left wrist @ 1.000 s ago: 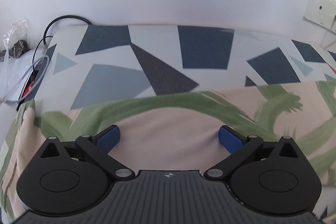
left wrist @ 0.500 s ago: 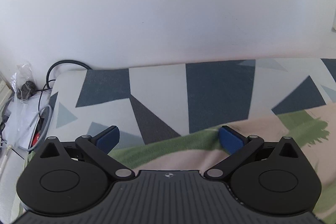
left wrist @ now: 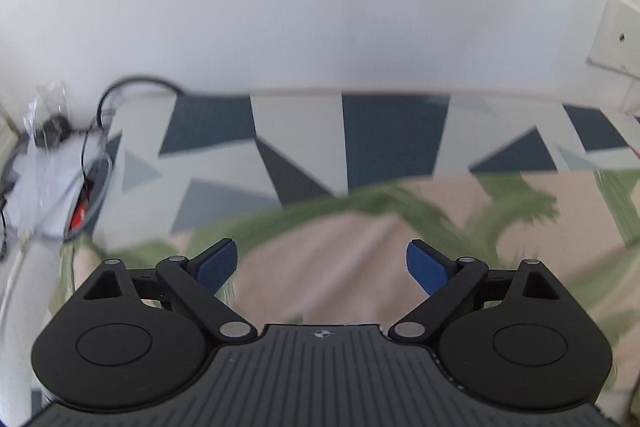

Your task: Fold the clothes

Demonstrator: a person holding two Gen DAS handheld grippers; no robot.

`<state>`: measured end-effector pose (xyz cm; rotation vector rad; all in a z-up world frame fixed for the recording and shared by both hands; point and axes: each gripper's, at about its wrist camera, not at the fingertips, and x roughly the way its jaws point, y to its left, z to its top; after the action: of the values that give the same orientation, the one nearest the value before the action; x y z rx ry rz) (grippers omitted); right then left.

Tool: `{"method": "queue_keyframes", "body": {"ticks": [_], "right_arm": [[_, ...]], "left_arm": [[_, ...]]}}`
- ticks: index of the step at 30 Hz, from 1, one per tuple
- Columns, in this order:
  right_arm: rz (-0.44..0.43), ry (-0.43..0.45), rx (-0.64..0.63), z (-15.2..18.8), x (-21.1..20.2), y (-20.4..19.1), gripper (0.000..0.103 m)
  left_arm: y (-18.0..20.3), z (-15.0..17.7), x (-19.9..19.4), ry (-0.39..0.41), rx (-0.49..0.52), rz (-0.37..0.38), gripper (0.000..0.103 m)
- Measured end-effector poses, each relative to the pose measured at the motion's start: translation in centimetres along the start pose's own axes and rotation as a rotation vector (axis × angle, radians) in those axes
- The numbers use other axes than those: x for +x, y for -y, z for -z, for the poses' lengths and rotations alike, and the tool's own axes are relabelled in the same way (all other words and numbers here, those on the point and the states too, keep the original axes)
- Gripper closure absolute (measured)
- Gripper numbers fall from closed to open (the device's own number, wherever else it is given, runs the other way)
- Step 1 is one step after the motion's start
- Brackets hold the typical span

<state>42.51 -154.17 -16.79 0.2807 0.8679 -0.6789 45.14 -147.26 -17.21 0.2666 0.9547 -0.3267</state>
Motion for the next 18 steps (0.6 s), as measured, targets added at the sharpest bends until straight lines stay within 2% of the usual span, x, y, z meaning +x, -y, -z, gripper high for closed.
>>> {"method": "queue_keyframes", "body": {"ticks": [2, 6, 8, 10, 13, 18], "right_arm": [[-0.017, -0.017, -0.014, 0.5, -0.1, -0.6, 0.027], [-0.026, -0.057, -0.071, 1.6, 0.5, -1.9, 0.026], [-0.014, -0.079, -0.086, 2.1, 1.3, -2.3, 0.024], [-0.004, -0.066, -0.068, 2.3, 1.8, -2.2, 0.011], [-0.014, -0.061, -0.040, 2.0, 2.6, -1.7, 0.002], [-0.016, -0.027, -0.024, 1.1, 3.8, -1.4, 0.002]], "left_arm": [[-0.2, 1.3, 0.6, -0.025, -0.014, -0.002, 0.009], [-0.8, 2.5, 1.3, -0.014, -0.051, -0.017, 0.000], [-0.7, 2.2, 1.6, 0.006, -0.039, -0.027, 0.000], [-0.4, 1.7, 2.0, 0.025, -0.026, -0.038, 0.000], [-0.3, 0.7, 2.8, 0.039, -0.037, -0.041, 0.000], [-0.5, -0.9, 4.2, 0.052, -0.101, -0.027, 0.000]]}}
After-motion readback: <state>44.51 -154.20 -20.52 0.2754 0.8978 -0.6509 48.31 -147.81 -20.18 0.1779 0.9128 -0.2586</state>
